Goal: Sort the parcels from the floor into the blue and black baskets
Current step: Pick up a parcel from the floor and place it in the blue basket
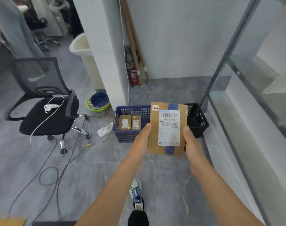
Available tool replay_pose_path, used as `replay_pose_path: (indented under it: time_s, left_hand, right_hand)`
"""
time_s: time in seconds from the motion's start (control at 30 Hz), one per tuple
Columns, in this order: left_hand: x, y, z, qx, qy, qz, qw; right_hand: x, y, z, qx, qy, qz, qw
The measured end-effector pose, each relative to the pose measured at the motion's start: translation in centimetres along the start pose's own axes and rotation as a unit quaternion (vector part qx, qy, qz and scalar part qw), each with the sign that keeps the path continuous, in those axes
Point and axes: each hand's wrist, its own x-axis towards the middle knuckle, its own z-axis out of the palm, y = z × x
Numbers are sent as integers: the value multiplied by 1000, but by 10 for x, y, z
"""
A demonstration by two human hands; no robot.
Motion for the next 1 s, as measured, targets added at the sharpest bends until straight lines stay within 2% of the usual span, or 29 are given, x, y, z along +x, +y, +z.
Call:
replay_pose_path:
  time_s: [0.17, 0.27, 0.47, 0.87, 1.0]
  left_hand:
    - [99, 14, -31, -5, 6, -23, 1000]
    - [155, 26, -50, 9, 0, -72, 997]
    - [250, 49, -76, 1, -3, -103, 995]
    - [444, 43, -58, 20, 24, -197, 980]
    - [510, 24, -43, 13, 64, -245, 967]
  right_hand:
    - [91, -9, 50, -36, -19, 38, 998]
    - [145, -13, 82, -68, -24, 66, 995]
    - [232, -24, 124, -73, -16, 119, 990]
    - [428, -15, 150, -105, -57, 198, 973]
    - [498, 4, 144, -125, -67, 231, 963]
